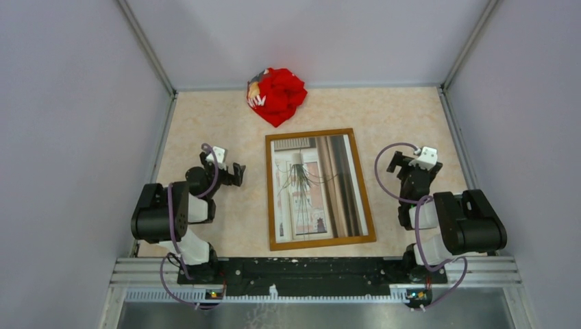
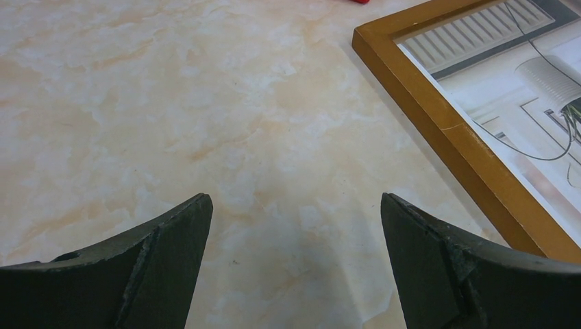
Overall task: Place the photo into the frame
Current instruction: Reset both arms
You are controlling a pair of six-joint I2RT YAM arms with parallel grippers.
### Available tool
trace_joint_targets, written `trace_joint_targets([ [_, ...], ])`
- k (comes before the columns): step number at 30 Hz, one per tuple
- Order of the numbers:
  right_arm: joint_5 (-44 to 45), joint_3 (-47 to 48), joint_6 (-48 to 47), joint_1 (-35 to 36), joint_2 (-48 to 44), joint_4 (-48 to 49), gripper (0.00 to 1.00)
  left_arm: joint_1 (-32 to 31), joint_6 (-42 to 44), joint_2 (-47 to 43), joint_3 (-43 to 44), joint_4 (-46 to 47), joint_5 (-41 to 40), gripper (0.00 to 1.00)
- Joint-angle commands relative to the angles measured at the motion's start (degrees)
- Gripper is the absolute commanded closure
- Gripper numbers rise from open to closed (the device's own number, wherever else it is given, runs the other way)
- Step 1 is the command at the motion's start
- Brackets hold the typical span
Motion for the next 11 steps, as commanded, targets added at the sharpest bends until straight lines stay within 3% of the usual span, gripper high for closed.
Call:
trace_joint_targets([
  [1,-0.82,0.65,-0.04,-0.38,-0.47,2.05,0.01,-0.51,0.98,-1.07,1.19,2.03,-0.61,0.01],
  [11,-0.79,0.65,-0.04,-0.38,-0.47,1.99,0.01,-1.16,1.15,-1.42,0.93,2.05,-1.82,0.01],
])
